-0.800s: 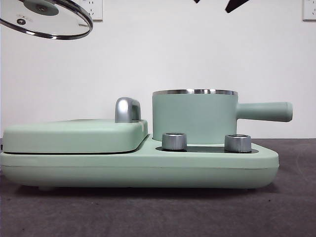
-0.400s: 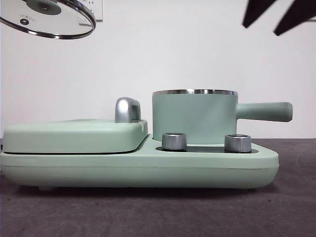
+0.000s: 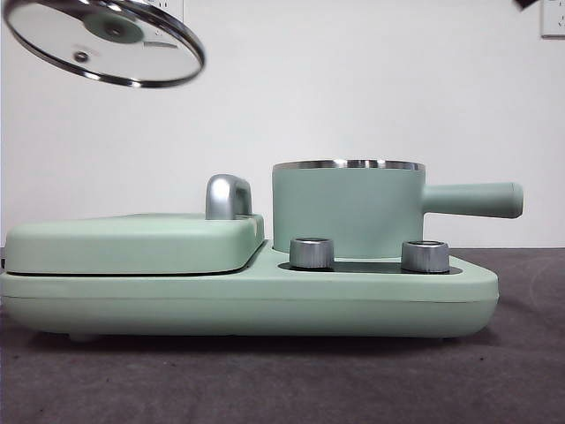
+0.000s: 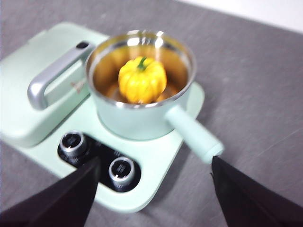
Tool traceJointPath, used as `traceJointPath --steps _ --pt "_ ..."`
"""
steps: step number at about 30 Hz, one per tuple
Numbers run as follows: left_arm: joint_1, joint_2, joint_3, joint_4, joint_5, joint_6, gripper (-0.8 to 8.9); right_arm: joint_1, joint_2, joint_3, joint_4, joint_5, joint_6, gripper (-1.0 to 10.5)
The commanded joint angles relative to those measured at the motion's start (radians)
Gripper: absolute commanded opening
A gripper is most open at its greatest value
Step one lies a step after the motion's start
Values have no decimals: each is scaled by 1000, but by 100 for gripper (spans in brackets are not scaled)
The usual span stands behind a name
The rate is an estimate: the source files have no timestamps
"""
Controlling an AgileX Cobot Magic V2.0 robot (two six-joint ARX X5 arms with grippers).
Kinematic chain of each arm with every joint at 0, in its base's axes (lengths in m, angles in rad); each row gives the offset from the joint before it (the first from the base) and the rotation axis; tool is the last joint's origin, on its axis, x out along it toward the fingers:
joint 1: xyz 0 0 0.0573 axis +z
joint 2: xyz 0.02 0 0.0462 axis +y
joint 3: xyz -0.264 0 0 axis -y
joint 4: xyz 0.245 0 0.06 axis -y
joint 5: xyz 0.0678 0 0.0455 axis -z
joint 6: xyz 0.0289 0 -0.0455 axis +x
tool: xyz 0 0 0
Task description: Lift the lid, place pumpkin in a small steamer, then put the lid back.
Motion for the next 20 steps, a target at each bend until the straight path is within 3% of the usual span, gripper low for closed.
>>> traceJointPath --steps 1,11,20 --pt "-37 36 19 59 5 6 14 6 -33 -3 -5 22 13 361" --pt "-192 193 19 314 5 6 14 6 -81 -3 -64 64 13 361" --pt "-269 352 19 589 5 5 14 6 -82 -3 -72 64 9 361"
